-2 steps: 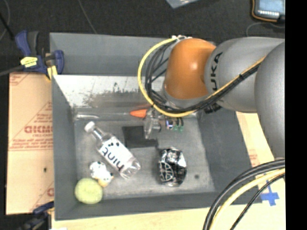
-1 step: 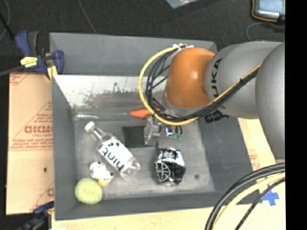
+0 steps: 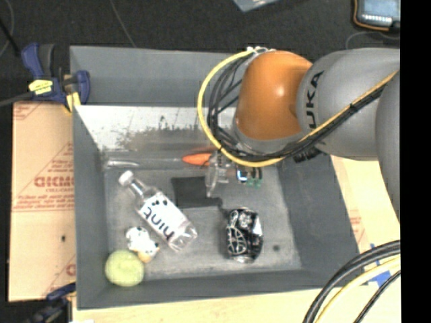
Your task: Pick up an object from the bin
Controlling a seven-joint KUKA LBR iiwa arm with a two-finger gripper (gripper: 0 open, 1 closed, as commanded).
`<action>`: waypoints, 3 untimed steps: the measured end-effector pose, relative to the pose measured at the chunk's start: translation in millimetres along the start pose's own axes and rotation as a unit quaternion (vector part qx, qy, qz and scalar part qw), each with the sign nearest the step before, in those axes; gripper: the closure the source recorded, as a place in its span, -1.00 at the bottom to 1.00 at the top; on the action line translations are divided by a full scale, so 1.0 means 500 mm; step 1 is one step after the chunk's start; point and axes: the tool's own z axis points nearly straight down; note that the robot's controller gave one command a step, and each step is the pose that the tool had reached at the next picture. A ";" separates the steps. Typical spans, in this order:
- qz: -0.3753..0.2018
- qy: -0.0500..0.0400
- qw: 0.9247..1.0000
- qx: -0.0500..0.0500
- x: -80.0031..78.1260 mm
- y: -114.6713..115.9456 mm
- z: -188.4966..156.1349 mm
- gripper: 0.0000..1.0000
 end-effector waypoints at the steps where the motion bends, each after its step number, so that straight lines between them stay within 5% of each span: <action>1: 0.002 -0.010 1.000 -0.002 -0.009 0.001 -0.062 1.00; 3: -0.003 -0.003 1.000 0.000 0.000 0.008 0.110 1.00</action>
Offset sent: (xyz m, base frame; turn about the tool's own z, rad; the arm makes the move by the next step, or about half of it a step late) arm 0.0069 -0.0005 -0.0447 -0.0231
